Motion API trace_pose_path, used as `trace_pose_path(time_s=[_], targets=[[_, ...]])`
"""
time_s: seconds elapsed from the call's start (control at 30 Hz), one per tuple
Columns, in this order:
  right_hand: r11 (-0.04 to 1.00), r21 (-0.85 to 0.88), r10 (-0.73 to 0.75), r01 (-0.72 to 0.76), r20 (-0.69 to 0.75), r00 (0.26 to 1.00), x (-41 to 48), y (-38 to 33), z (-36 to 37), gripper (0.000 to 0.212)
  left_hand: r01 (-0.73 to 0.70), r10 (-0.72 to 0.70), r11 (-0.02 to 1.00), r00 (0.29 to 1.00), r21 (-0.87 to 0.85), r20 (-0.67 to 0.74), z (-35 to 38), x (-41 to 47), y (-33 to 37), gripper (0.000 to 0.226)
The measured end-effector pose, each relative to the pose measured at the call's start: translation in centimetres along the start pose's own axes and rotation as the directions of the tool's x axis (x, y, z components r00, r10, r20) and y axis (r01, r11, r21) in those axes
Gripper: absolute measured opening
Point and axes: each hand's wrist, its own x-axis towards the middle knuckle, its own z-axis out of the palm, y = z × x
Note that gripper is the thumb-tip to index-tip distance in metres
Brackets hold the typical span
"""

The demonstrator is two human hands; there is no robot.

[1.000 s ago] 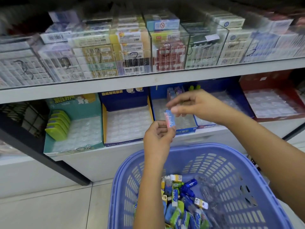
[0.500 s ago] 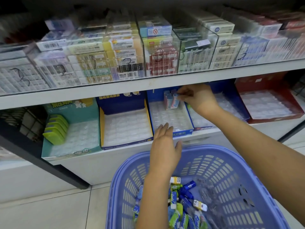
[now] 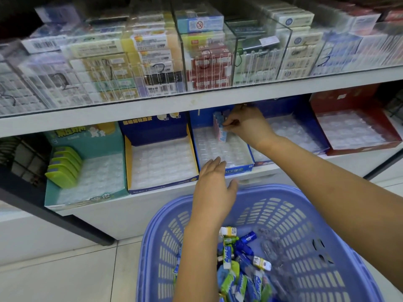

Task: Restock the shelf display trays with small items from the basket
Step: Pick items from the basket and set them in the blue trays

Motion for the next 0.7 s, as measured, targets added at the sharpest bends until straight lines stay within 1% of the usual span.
trace_pose_path(time_s=[0.07,0.13,0.17,0.2,0.27,0.3,0.33,0.37,0.4,0.47,0.53,0.57,0.63,0.7], targets=[[0.999,-0.034,0.001,-0.001,-0.01,1.0,-0.2,-0.1,0.0,0.026,-0.002,0.002,1.0,1.0,0.007,0.011,0.0,0.0,-0.1,0.056],[0.996,-0.091,-0.007,0.01,0.028,1.0,-0.6,-0.5,-0.3,0.029,-0.013,0.013,1.0,1.0,-0.012,-0.007,-0.1,-0.1,0.1,0.053],[0.995,-0.098,-0.017,0.022,0.053,0.998,-1.0,-0.6,-0.5,0.03,-0.025,0.022,0.998,0.998,-0.057,-0.052,-0.2,-0.4,0.3,0.048],[0.996,-0.081,-0.025,0.031,0.067,0.997,-1.6,-0.7,-0.9,0.03,-0.046,0.031,0.992,0.991,-0.118,-0.128,-0.3,-0.7,0.6,0.041],[0.999,-0.002,-0.052,0.052,0.05,0.997,-3.8,-0.6,-1.4,0.025,-0.096,0.034,0.971,0.962,-0.217,-0.272,-0.5,-1.3,1.1,0.026],[0.998,0.051,-0.05,0.048,0.04,0.998,-5.3,-0.4,-1.6,0.021,-0.1,0.029,0.966,0.958,-0.24,-0.285,-0.5,-1.5,1.2,0.022],[0.993,0.118,-0.026,0.019,0.061,0.998,-7.1,-0.1,-1.6,0.017,-0.085,0.021,0.966,0.968,-0.245,-0.251,-0.3,-1.6,1.0,0.022],[0.984,0.178,0.003,-0.026,0.126,0.992,-8.9,0.2,-1.4,0.016,-0.046,0.005,0.972,0.984,-0.228,-0.18,0.2,-1.5,0.7,0.023],[0.975,0.206,0.031,-0.078,0.222,0.975,-10.7,0.5,-0.9,0.016,0.008,-0.023,0.984,0.996,-0.178,-0.083,0.8,-1.4,0.1,0.025],[0.978,0.138,0.084,-0.157,0.428,0.9,-13.8,1.5,1.3,0.016,0.121,-0.116,0.992,0.986,-0.036,0.117,2.7,-1.4,-1.0,0.027],[0.98,0.042,0.136,-0.197,0.585,0.8,-16.3,2.7,4.6,0.013,0.202,-0.21,0.978,0.938,0.058,0.277,5.3,-2.2,-2.4,0.023],[0.976,0.01,0.162,-0.22,0.641,0.75,-17.3,3.1,6.3,0.015,0.233,-0.252,0.968,0.908,0.096,0.336,6.6,-2.9,-3.1,0.021],[0.965,-0.058,0.218,-0.254,0.716,0.663,-19.0,3.9,9.6,0.024,0.288,-0.338,0.941,0.847,0.181,0.41,9.1,-4.3,-4.6,0.022],[0.956,-0.107,0.257,-0.274,0.757,0.6,-20.2,4.4,12.2,0.033,0.321,-0.403,0.913,0.801,0.25,0.443,10.9,-5.6,-5.9,0.019]])
